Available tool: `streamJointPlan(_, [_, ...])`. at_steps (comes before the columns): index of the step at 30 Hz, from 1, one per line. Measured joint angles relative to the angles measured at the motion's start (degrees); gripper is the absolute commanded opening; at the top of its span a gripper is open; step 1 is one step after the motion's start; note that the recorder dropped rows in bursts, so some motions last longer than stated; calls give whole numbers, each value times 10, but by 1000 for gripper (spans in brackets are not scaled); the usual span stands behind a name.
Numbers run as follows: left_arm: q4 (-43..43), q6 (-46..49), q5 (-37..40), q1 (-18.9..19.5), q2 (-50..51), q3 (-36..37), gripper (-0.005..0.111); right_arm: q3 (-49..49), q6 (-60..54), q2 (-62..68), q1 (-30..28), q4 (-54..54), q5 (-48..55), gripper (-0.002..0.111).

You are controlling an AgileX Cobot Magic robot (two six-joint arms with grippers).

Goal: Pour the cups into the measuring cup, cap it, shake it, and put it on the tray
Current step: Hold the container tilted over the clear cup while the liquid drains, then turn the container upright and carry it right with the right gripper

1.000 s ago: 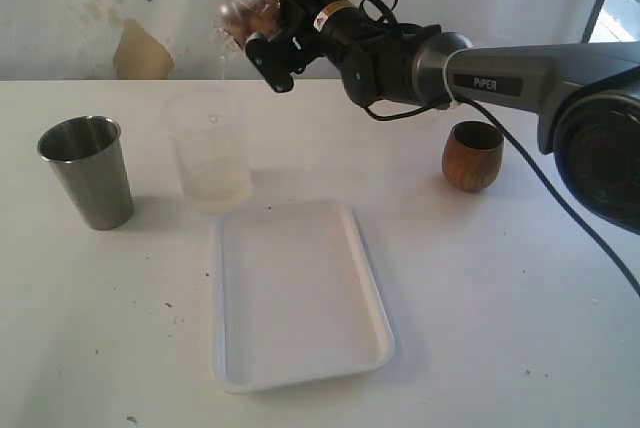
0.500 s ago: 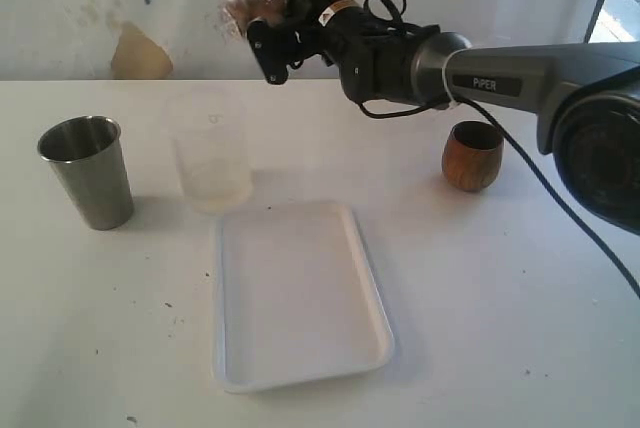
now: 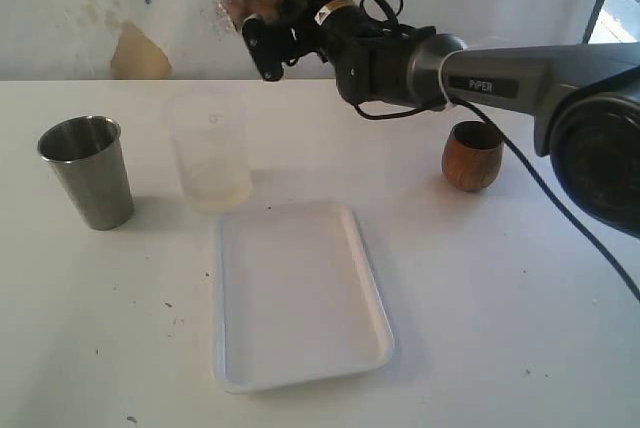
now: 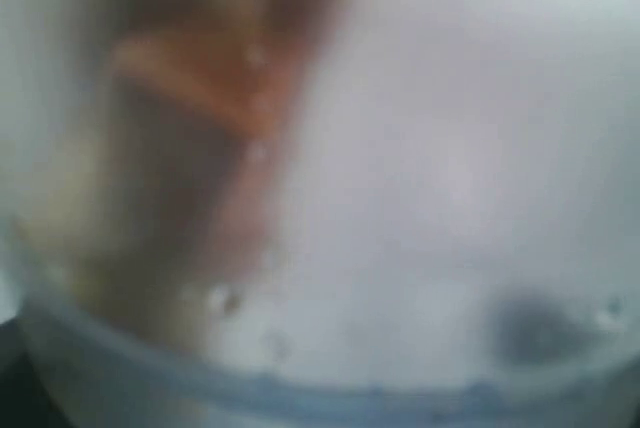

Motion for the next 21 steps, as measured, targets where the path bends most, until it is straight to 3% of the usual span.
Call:
streamJointPlan(7, [0,0,0,0,0,0,0,0,224,-35,0,214,19,0])
streamJointPlan(12, [0,0,0,0,0,0,0,3,289,-98,-1,424,97,0])
streamJointPlan(16, [0,0,0,0,0,0,0,36,384,-153,-1,469,173,0])
streamJointPlan(21, [0,0,0,0,0,0,0,114,459,-213,0,476,197,0])
